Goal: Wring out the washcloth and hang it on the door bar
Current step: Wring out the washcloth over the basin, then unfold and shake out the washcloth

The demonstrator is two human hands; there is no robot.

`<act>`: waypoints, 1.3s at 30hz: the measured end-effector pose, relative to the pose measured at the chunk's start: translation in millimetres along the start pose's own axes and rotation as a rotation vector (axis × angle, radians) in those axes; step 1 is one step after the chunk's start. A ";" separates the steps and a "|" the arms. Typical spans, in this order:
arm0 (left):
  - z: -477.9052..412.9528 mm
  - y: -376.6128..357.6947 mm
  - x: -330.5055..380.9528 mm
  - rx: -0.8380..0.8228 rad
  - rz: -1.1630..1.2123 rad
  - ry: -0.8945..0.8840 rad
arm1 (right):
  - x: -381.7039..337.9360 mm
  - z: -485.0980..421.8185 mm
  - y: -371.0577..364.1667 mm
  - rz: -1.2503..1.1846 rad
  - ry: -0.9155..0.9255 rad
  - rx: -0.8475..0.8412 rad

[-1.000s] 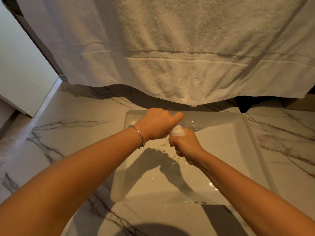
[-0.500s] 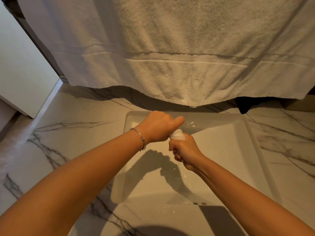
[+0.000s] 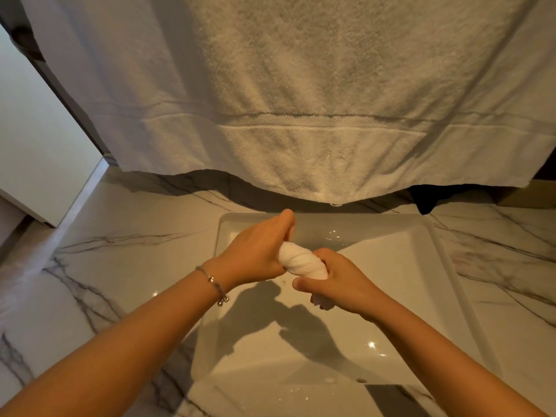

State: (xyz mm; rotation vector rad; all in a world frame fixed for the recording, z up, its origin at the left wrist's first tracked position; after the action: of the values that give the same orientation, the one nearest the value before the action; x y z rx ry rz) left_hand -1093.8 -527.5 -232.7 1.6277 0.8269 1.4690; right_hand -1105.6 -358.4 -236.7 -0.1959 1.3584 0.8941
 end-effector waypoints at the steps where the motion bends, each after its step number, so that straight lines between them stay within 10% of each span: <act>1: 5.3 3.4 -3.6 0.005 0.121 0.028 | -2.4 4.2 8.1 -0.005 0.011 -0.056; 12: 26.5 37.4 -8.1 -0.267 0.727 0.365 | -25.6 13.9 37.1 0.413 0.424 0.187; 17: 28.6 32.0 4.8 -0.448 1.492 0.706 | -35.5 24.4 31.6 -0.022 0.362 -0.049; 20: 29.4 30.8 21.6 -0.392 1.881 0.571 | -45.9 26.5 19.7 -0.107 0.416 0.029; 25: 33.6 25.7 50.3 -0.236 1.361 0.522 | -54.6 29.6 7.8 -0.151 0.406 -0.015; 35: 39.4 22.7 37.9 -0.252 1.473 0.353 | -54.7 37.1 26.4 -0.370 0.301 -0.164; 39: 40.4 28.2 19.9 -0.141 1.394 0.471 | -52.4 35.4 48.6 -0.259 0.361 0.036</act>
State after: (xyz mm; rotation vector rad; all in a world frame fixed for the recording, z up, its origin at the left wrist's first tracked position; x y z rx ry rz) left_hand -1052.2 -528.9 -199.7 1.7933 -0.4052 2.8110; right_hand -1107.7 -327.7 -163.2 -0.5128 1.6364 0.6337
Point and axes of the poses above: each hand's wrist, its own z-axis away from the middle knuckle, its own y-axis out of the back of the hand, x = y × z, the point moved 1 cm from there along -z, towards the middle knuckle, and after that the axes turned 7 degrees about y, right-handed, at the moved point
